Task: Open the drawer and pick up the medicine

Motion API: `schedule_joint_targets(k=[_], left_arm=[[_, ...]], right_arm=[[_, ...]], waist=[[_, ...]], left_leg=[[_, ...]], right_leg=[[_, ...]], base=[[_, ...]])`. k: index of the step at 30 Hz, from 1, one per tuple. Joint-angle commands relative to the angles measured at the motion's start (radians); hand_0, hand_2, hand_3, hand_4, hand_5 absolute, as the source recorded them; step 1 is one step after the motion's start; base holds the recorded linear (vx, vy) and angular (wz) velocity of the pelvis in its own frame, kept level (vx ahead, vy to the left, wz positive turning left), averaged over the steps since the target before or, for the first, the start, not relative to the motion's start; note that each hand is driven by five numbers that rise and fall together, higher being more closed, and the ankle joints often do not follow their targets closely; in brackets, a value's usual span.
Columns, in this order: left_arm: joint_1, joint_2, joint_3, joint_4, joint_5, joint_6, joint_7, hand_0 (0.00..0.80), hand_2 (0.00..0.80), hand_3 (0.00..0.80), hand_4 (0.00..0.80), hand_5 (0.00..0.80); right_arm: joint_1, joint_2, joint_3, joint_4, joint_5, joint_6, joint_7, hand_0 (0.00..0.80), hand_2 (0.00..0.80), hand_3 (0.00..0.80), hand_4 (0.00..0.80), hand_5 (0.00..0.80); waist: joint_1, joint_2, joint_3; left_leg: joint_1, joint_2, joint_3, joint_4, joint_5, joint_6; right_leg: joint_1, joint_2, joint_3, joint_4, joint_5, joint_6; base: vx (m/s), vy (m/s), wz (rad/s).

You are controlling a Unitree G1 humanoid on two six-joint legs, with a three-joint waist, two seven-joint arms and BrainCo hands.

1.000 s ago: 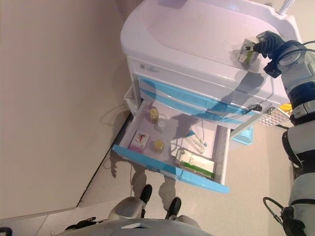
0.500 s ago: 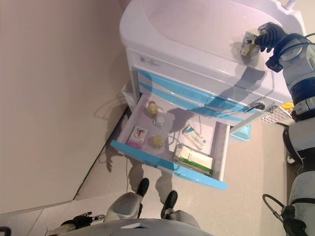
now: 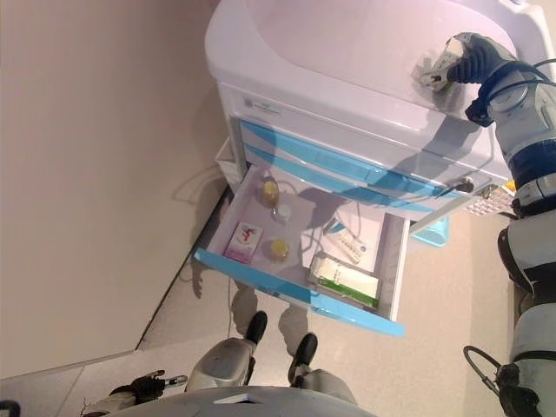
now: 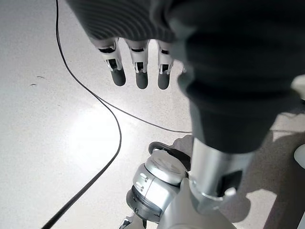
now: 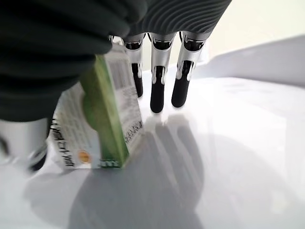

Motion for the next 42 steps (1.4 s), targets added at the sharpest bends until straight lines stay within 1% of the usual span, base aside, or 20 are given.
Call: schedule_joint_targets(k=[1,7,13,18,19,21,23,24,25,29,35,38,41,42], left_arm=[[0.017,0.018,-0.048,0.021,-0.006,-0.003,-0.005,0.000,0.000,0.000,0.000,0.000],[0.018,0.013,-0.048,0.022,-0.004,-0.002,-0.004,0.000,0.000,0.000,0.000,0.000],[0.020,0.009,-0.046,0.024,0.002,0.000,-0.005,0.000,0.000,0.000,0.000,0.000],[0.021,0.005,-0.046,0.032,0.004,-0.001,-0.009,0.000,0.000,0.000,0.000,0.000],[0.022,0.004,-0.045,0.034,0.004,-0.001,-0.010,0.000,0.000,0.000,0.000,0.000],[0.024,0.003,-0.046,0.037,0.007,-0.002,-0.010,0.000,0.000,0.000,0.000,0.000],[0.030,-0.002,-0.044,0.039,0.012,-0.003,-0.009,0.000,0.000,0.000,0.000,0.000],[0.032,-0.003,-0.043,0.040,0.015,-0.002,-0.008,0.000,0.000,0.000,0.000,0.000],[0.034,-0.003,-0.042,0.042,0.020,-0.002,-0.009,0.000,0.000,0.000,0.000,0.000],[0.039,-0.005,-0.041,0.052,0.030,-0.006,-0.014,0.000,0.000,0.000,0.000,0.000],[0.038,-0.008,-0.046,0.076,0.055,-0.012,-0.022,0.000,0.000,0.000,0.000,0.000],[0.037,-0.015,-0.053,0.088,0.066,-0.014,-0.027,0.000,0.000,0.000,0.000,0.000],[0.031,-0.021,-0.060,0.098,0.070,-0.012,-0.030,0.000,0.000,0.000,0.000,0.000],[0.028,-0.025,-0.063,0.102,0.063,-0.012,-0.030,0.000,0.000,0.000,0.000,0.000]], right_arm=[[-0.026,-0.011,0.019,-0.048,0.004,-0.016,-0.061,0.000,0.000,0.000,0.000,0.000],[-0.016,-0.019,0.000,-0.058,0.015,-0.021,-0.091,0.000,0.000,0.000,0.000,0.000],[-0.001,-0.029,-0.015,-0.067,0.037,-0.017,-0.093,0.000,0.000,0.000,0.000,0.000],[-0.001,-0.038,-0.040,-0.090,0.129,-0.029,-0.124,0.000,0.000,0.000,0.000,0.000],[0.000,-0.040,-0.056,-0.107,0.167,-0.039,-0.150,0.000,0.000,0.000,0.000,0.000],[0.002,-0.043,-0.075,-0.119,0.200,-0.049,-0.164,0.000,0.000,0.000,0.000,0.000],[0.011,-0.049,-0.103,-0.141,0.247,-0.072,-0.189,0.000,0.000,0.000,0.000,0.000],[0.015,-0.052,-0.119,-0.156,0.269,-0.070,-0.187,0.000,0.000,0.000,0.000,0.000],[0.024,-0.055,-0.137,-0.171,0.325,-0.081,-0.192,0.000,0.000,0.000,0.000,0.000],[0.049,-0.062,-0.197,-0.200,0.433,-0.094,-0.184,0.000,0.000,0.000,0.000,0.000],[0.126,-0.063,-0.322,-0.240,0.628,-0.126,-0.194,0.000,0.000,0.000,0.000,0.000],[0.199,-0.044,-0.427,-0.258,0.720,-0.150,-0.262,0.000,0.000,0.000,0.000,0.000],[0.285,-0.013,-0.529,-0.283,0.734,-0.191,-0.333,0.000,0.000,0.000,0.000,0.000],[0.317,0.006,-0.562,-0.296,0.718,-0.217,-0.357,0.000,0.000,0.000,0.000,0.000]], waist=[[0.007,0.003,-0.026],[0.000,0.008,-0.034],[-0.009,0.015,-0.046],[-0.022,0.022,-0.058],[-0.026,0.024,-0.062],[-0.030,0.025,-0.066],[-0.036,0.027,-0.074],[-0.039,0.028,-0.077],[-0.044,0.028,-0.082],[-0.056,0.029,-0.097],[-0.083,0.027,-0.127],[-0.101,0.032,-0.136],[-0.120,0.038,-0.141],[-0.129,0.042,-0.141]], left_leg=[[0.016,-0.002,0.008,-0.016,-0.060,-0.007],[0.022,-0.002,0.014,-0.020,-0.060,-0.008],[0.033,-0.001,0.022,-0.027,-0.060,-0.009],[0.045,0.001,0.034,-0.032,-0.062,-0.010],[0.049,0.001,0.038,-0.032,-0.063,-0.010],[0.053,0.002,0.041,-0.033,-0.065,-0.010],[0.059,0.002,0.045,-0.034,-0.067,-0.011],[0.062,0.003,0.048,-0.034,-0.068,-0.011],[0.066,0.003,0.052,-0.036,-0.069,-0.011],[0.078,0.005,0.063,-0.042,-0.072,-0.013],[0.098,0.010,0.096,-0.046,-0.082,-0.014],[0.105,0.009,0.111,-0.040,-0.092,-0.011],[0.112,0.008,0.125,-0.033,-0.102,-0.007],[0.114,0.007,0.130,-0.030,-0.105,-0.006]], right_leg=[[-0.006,-0.010,0.010,0.133,-0.075,0.016],[-0.004,-0.011,0.014,0.130,-0.074,0.018],[0.001,-0.013,0.019,0.127,-0.074,0.019],[0.007,-0.015,0.025,0.125,-0.073,0.020],[0.009,-0.015,0.027,0.124,-0.073,0.020],[0.011,-0.015,0.030,0.124,-0.074,0.020],[0.014,-0.015,0.034,0.125,-0.075,0.021],[0.015,-0.015,0.036,0.125,-0.075,0.021],[0.018,-0.014,0.039,0.123,-0.074,0.022],[0.025,-0.013,0.045,0.118,-0.075,0.022],[0.035,-0.012,0.055,0.112,-0.075,0.024],[0.036,-0.012,0.067,0.115,-0.075,0.025],[0.034,-0.011,0.087,0.117,-0.072,0.027],[0.032,-0.011,0.095,0.117,-0.071,0.028]], base=[[-0.012,-0.002,-0.04],[-0.009,0.000,-0.03],[0.000,0.000,0.00],[-0.003,0.008,-0.04],[-0.002,0.009,-0.06],[0.001,0.010,-0.04],[0.003,0.011,-0.08],[0.000,0.005,-0.13],[-0.002,0.004,-0.13],[-0.001,-0.001,-0.09],[0.004,-0.015,-0.10],[-0.008,-0.013,-0.08],[-0.014,-0.007,-0.18],[-0.033,-0.005,-0.22]])
